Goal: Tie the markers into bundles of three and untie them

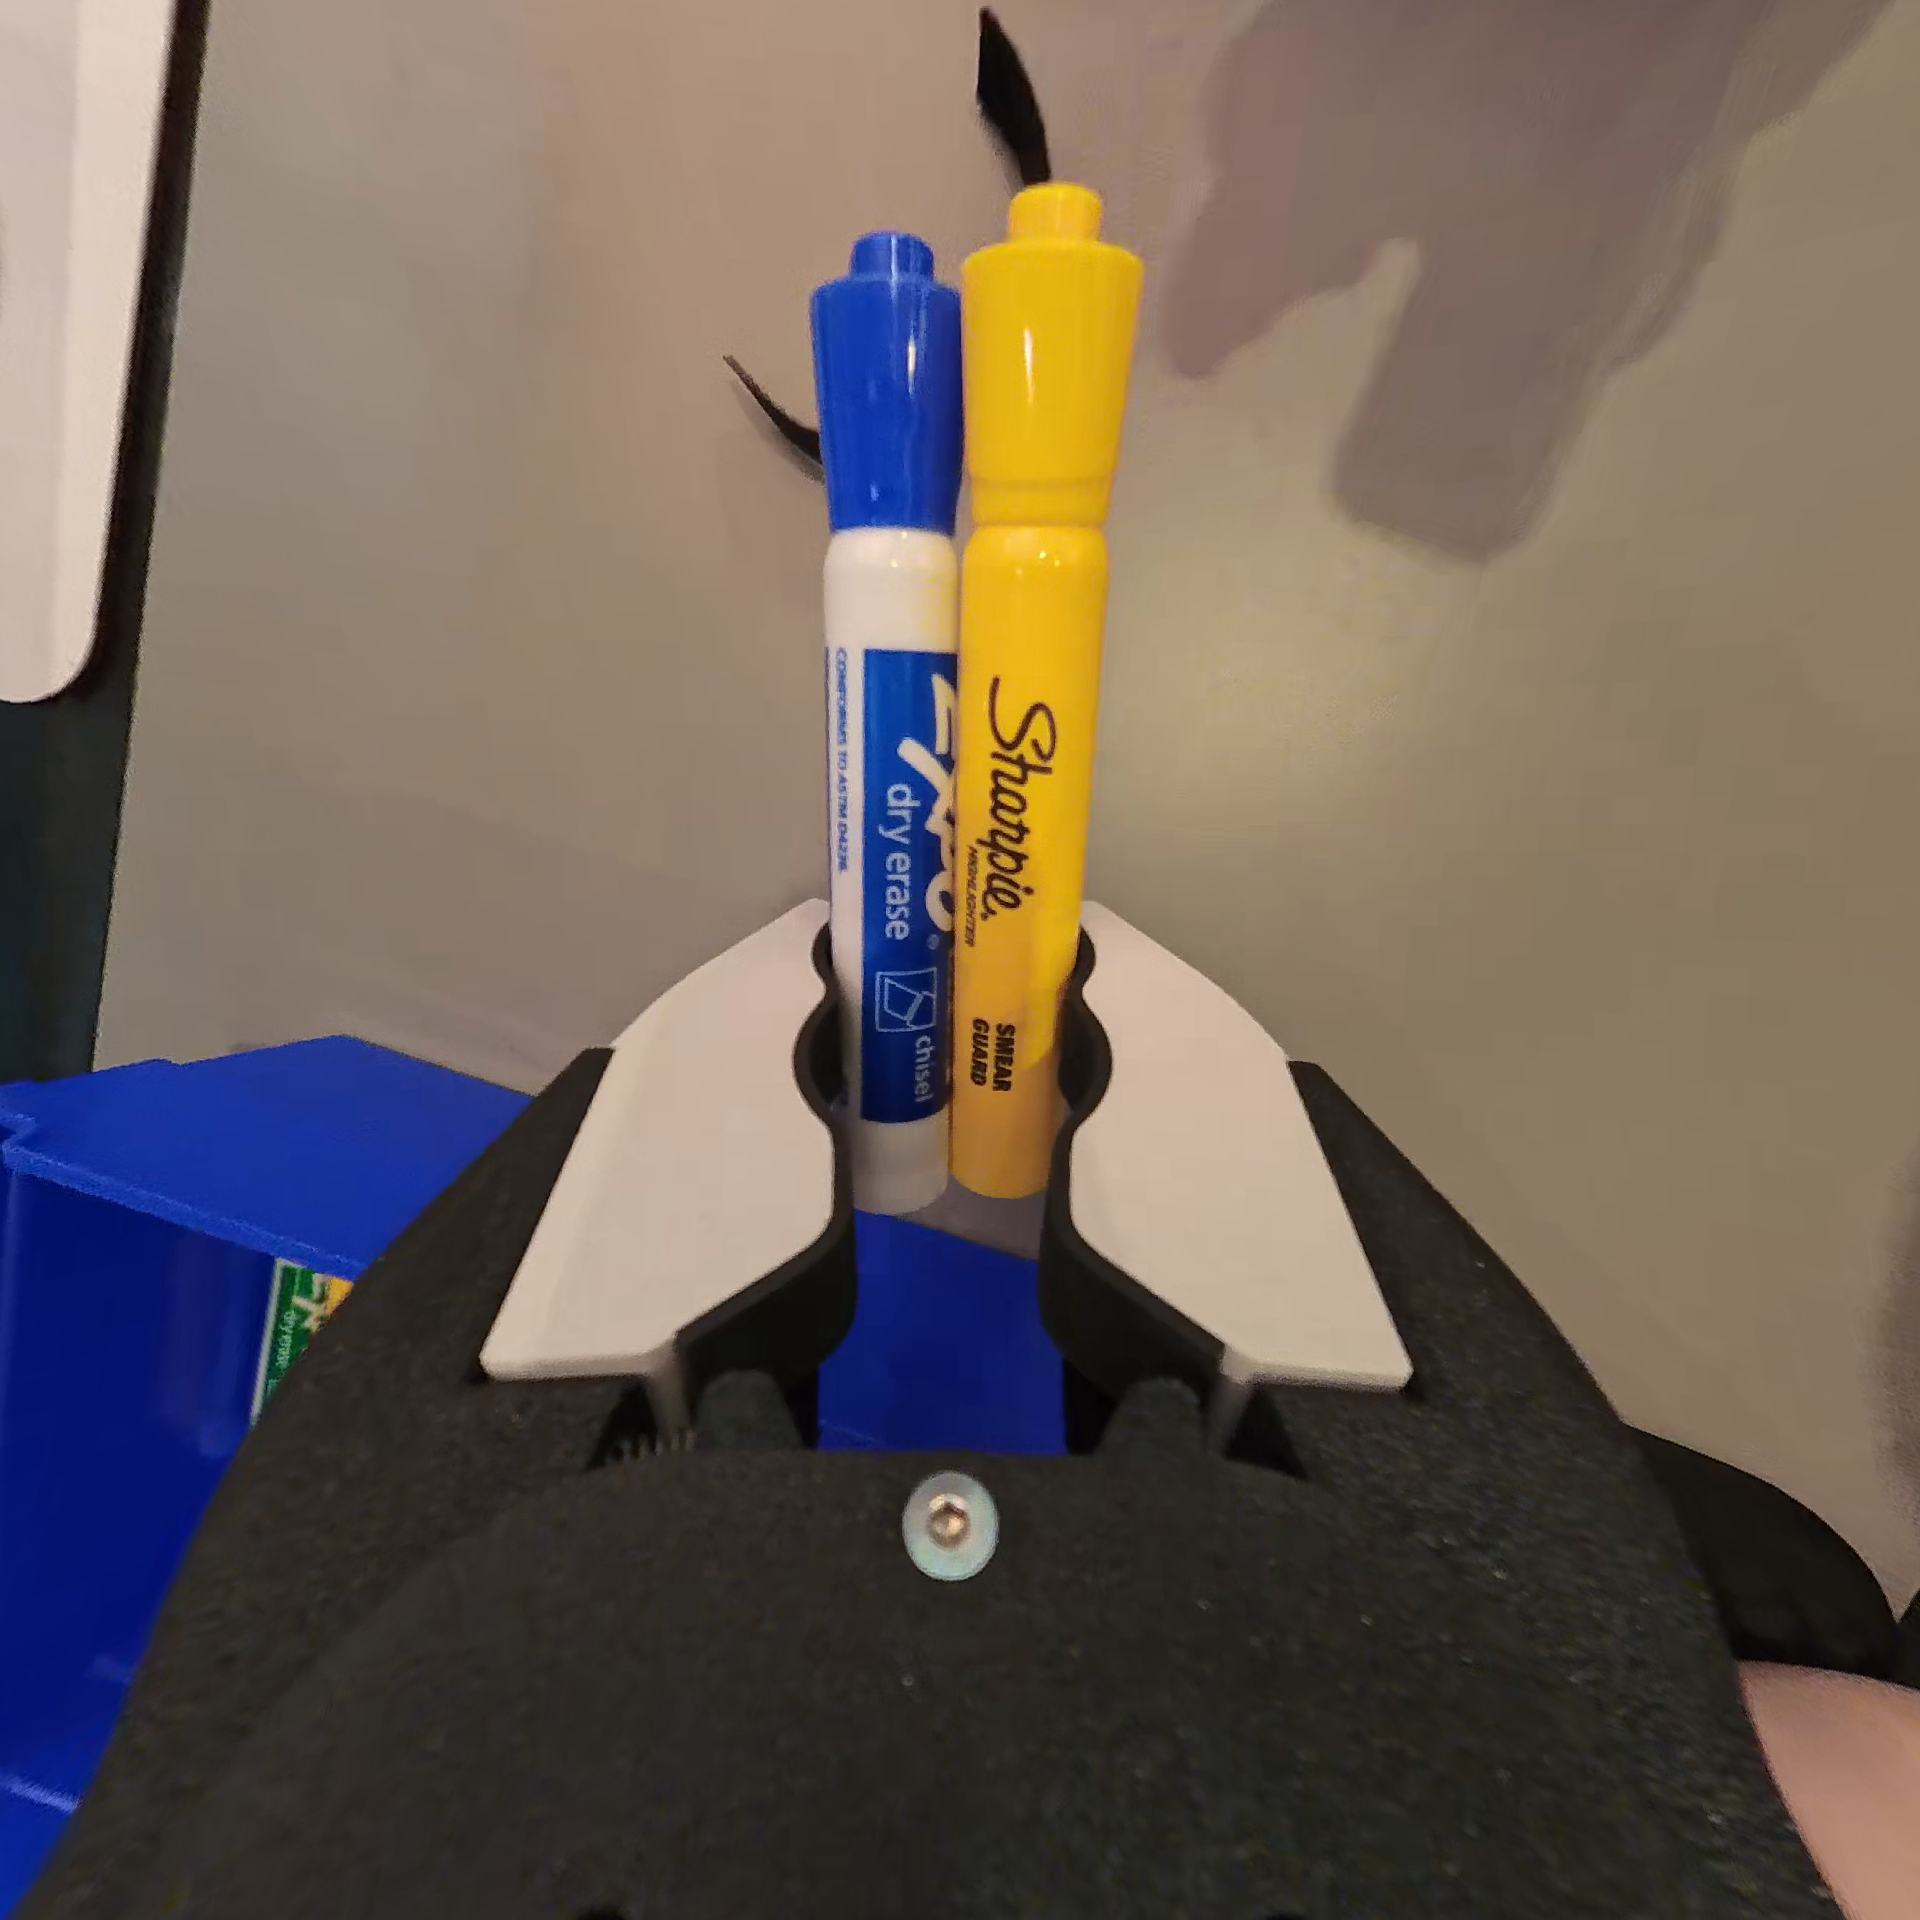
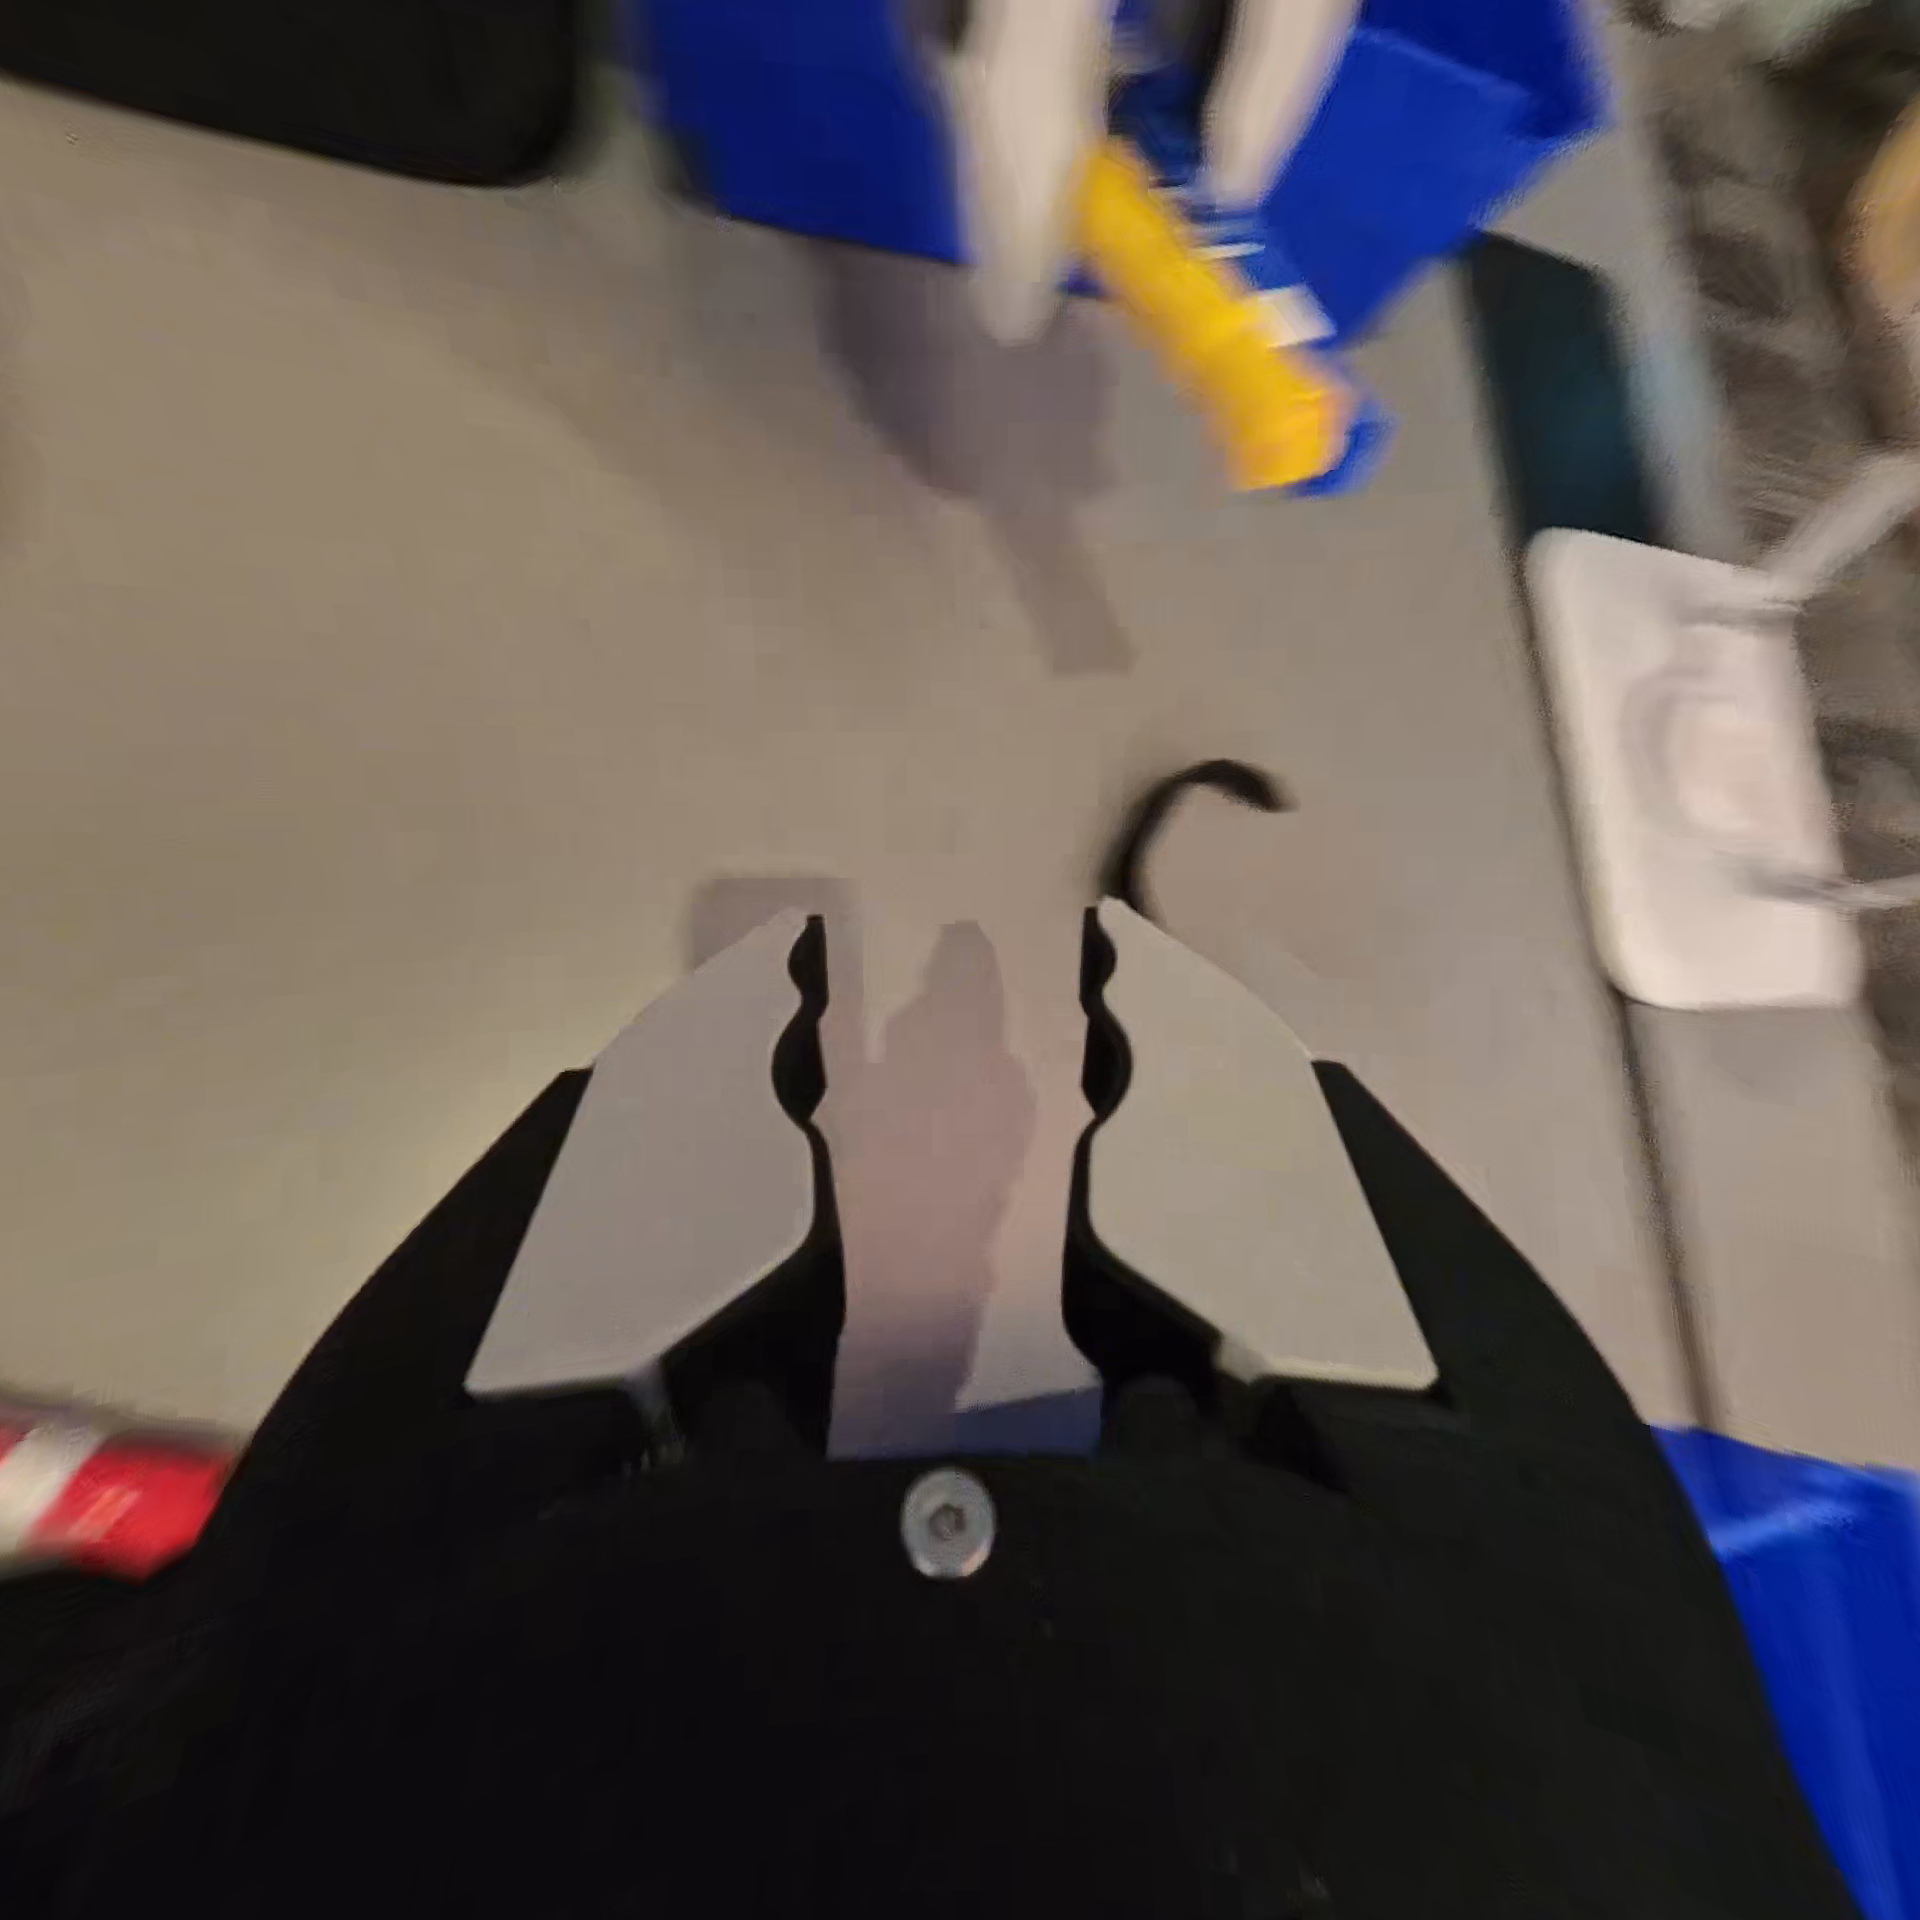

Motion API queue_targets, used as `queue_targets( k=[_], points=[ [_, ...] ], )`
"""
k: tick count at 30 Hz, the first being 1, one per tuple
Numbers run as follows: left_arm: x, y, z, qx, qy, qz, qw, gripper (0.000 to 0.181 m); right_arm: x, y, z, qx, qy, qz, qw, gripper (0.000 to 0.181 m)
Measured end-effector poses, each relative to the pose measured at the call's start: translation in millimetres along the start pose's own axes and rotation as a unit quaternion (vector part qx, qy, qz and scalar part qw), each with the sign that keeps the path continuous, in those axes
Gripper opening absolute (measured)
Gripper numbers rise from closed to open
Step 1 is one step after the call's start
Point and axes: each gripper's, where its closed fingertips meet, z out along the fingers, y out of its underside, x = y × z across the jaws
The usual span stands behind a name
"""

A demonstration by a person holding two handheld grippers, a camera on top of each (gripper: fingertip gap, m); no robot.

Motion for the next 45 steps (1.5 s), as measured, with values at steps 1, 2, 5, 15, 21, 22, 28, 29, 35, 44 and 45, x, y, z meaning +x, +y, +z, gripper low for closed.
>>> queue_targets(
  k=[1, 2, 5, 15, 21, 22, 28, 29, 35, 44, 45],
  points=[
    [1.0, -1.6, -1.5, 0.004, 0.001, 0.002, 1.0, 0.039, -24.5, 8.4, -13.4, 0.013, -0.049, -0.007, 0.999, 0.044],
    [1.8, -3.2, -2.7, 0.008, 0.002, 0.004, 1.0, 0.038, -46.4, 19.5, -26.7, 0.021, -0.086, -0.018, 0.996, 0.036],
    [4.6, -5.0, -4.8, 0.011, 0.004, 0.01, 1.0, 0.038, -98.0, 57.2, -59.7, 0.008, -0.165, 0.009, 0.986, 0.028],
    [13.6, -6.0, 1.4, -0.008, 0.008, 0.02, 1.0, 0.038, -190.5, 107.3, -66.5, -0.138, -0.255, -0.064, 0.955, 0.025],
    [20.0, -9.1, 1.7, -0.006, 0.017, 0.029, 0.999, 0.038, -184.6, 106.5, -37.1, -0.133, -0.253, -0.076, 0.955, 0.022],
    [21.3, -9.5, 0.8, -0.005, 0.02, 0.03, 0.999, 0.038, -179.0, 103.8, -31.2, -0.126, -0.247, -0.069, 0.958, 0.021],
    [22.0, -8.6, -5.7, 0.004, 0.021, 0.034, 0.999, 0.038, -147.9, 99.1, -13.3, -0.092, -0.203, -0.017, 0.975, 0.026],
    [21.8, -8.5, -6.9, 0.006, 0.021, 0.032, 0.999, 0.038, -144.7, 100.0, -12.8, -0.087, -0.196, -0.007, 0.977, 0.026],
    [21.7, -9.2, -8.6, 0.009, 0.022, 0.034, 0.999, 0.038, -136.9, 91.7, -3.4, -0.056, -0.199, 0.067, 0.976, 0.02],
    [27.2, -7.0, 3.8, -0.016, 0.029, 0.052, 0.998, 0.038, -57.3, 2.3, -22.0, 0.051, -0.096, 0.022, 0.994, 0.019],
    [27.5, -6.4, 5.3, -0.019, 0.029, 0.054, 0.998, 0.038, -43.9, -11.3, -27.1, 0.065, -0.077, 0.015, 0.995, 0.019]
  ],
)
